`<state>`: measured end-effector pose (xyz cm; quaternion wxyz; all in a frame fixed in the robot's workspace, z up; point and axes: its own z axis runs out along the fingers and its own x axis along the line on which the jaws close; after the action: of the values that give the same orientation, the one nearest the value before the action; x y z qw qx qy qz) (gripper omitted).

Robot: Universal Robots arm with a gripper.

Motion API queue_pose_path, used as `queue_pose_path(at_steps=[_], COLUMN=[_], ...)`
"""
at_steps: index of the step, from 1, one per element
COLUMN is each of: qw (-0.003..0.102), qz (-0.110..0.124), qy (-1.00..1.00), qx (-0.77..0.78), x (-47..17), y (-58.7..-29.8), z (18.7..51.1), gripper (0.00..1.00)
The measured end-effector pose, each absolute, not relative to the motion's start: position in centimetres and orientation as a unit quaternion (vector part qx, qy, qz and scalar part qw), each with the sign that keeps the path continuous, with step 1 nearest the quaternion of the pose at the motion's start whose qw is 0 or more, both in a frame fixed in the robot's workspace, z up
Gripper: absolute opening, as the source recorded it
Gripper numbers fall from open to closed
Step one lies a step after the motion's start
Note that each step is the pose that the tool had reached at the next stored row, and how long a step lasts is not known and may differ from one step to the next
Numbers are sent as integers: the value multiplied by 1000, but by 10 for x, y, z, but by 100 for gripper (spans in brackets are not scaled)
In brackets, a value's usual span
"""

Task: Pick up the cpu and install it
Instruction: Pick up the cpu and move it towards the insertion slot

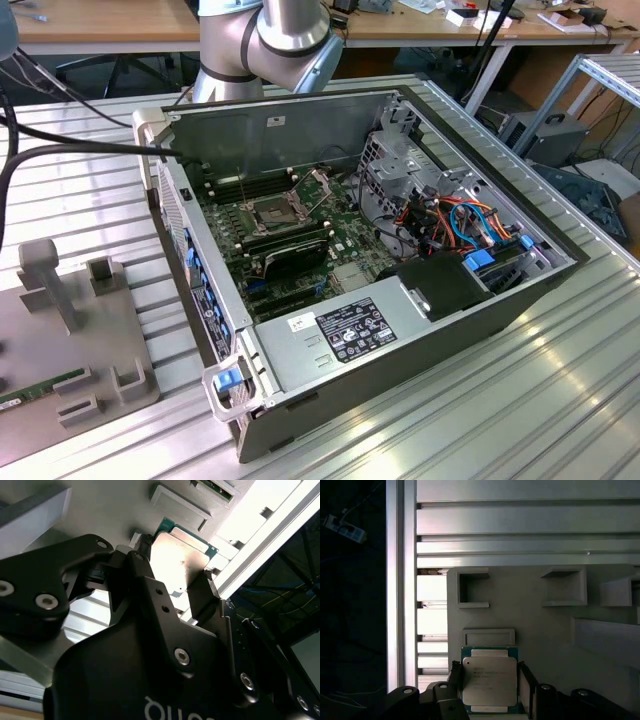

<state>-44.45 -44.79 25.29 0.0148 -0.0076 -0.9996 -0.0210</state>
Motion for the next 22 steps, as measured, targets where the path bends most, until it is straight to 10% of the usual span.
queue_pose_path(at_steps=[22], qw=[15], qz=[-21], qy=[-1000], qx=[-8], x=[-445], y=[-448], z=[267], gripper=[54])
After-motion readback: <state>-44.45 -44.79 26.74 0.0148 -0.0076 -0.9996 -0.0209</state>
